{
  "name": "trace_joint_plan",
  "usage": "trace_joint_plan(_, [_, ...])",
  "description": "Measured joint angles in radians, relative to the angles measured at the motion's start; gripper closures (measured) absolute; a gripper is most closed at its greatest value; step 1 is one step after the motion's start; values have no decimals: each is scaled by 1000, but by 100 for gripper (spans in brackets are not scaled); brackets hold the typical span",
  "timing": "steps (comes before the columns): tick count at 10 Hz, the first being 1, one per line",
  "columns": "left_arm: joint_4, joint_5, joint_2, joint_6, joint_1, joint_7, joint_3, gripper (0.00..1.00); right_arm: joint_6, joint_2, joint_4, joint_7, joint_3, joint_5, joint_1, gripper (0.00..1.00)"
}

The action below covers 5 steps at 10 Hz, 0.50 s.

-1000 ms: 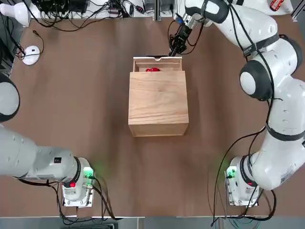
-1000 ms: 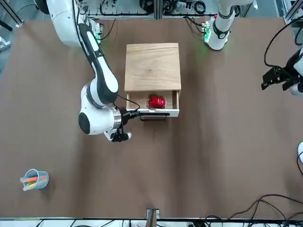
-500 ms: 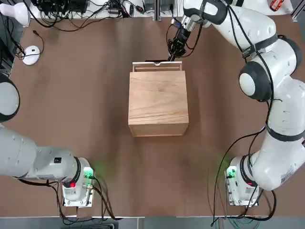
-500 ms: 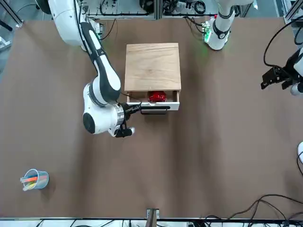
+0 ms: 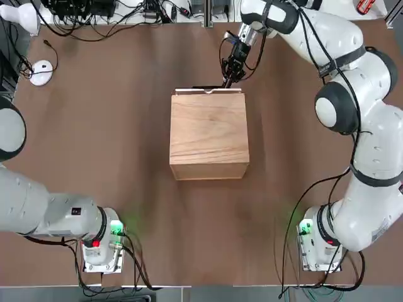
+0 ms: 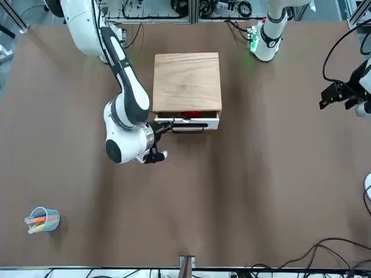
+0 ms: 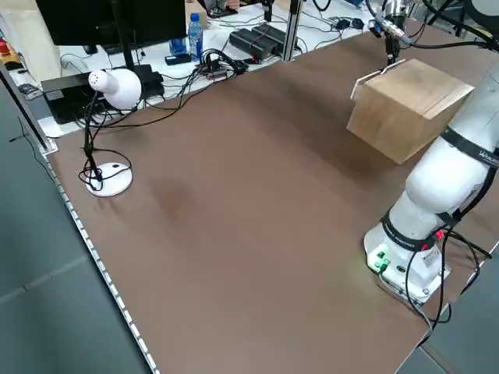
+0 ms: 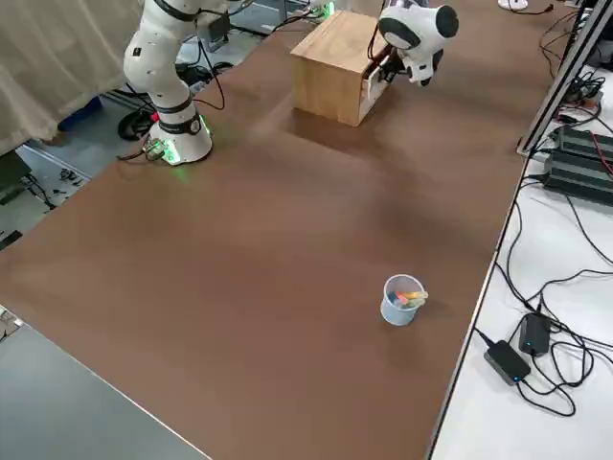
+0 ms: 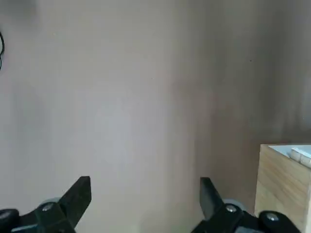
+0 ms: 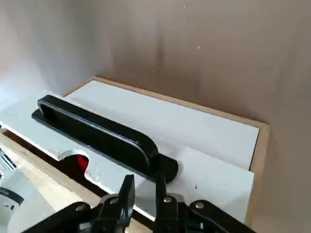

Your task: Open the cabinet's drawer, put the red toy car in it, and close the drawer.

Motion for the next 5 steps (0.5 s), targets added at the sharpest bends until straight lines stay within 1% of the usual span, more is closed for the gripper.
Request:
trace_joint_plan(3, [0, 0, 0, 0, 0, 0, 0, 1, -53, 1, -1, 2, 0, 0, 11, 76])
trace_joint_plan(5, [0, 0, 0, 0, 0, 0, 0, 1, -61, 2, -1, 2, 0, 0, 14, 76])
